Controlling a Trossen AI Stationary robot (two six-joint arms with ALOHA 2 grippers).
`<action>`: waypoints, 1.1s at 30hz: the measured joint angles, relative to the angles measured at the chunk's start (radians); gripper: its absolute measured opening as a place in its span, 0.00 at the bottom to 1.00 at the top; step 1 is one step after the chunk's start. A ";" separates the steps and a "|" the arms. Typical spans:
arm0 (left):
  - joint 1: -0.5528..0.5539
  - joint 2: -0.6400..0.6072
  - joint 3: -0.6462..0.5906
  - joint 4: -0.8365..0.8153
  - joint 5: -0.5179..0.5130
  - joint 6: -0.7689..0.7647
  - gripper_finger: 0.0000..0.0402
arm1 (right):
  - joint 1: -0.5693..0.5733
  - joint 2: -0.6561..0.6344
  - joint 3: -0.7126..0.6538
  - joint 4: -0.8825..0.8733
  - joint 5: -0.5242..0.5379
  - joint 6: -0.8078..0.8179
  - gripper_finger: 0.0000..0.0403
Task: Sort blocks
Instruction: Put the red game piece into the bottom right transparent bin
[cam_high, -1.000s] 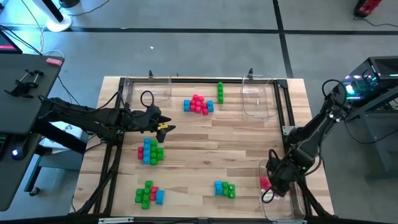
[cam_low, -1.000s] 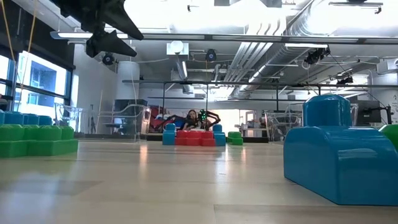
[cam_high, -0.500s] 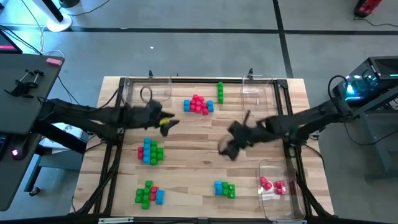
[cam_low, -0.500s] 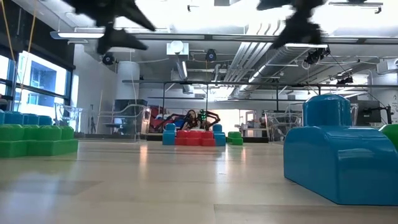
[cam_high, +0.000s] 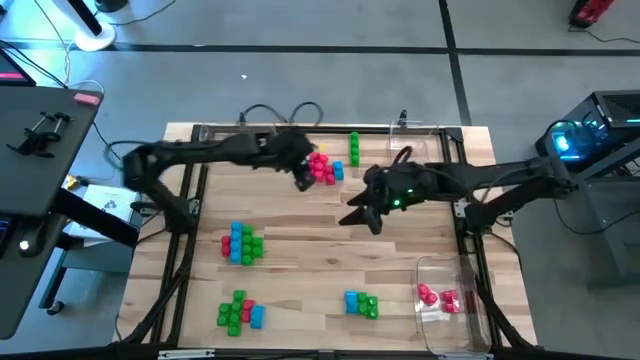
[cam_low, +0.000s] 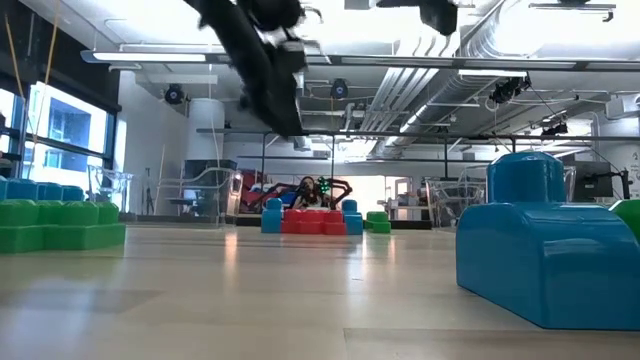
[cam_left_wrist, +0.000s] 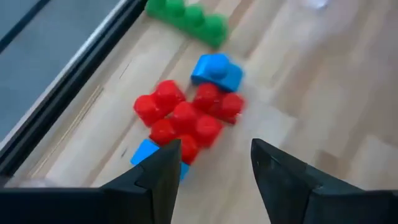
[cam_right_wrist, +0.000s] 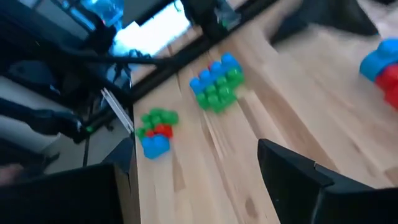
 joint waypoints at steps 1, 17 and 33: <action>0.015 0.045 0.030 -0.018 -0.001 -0.002 0.43 | 0.010 -0.009 0.007 0.002 0.015 0.000 0.52; 0.130 0.442 0.303 -0.190 0.011 -0.015 0.33 | 0.076 -0.026 0.037 -0.045 0.182 0.070 0.52; 0.167 0.430 0.294 -0.155 -0.063 0.043 0.00 | 0.076 -0.026 0.038 -0.068 0.184 0.063 0.52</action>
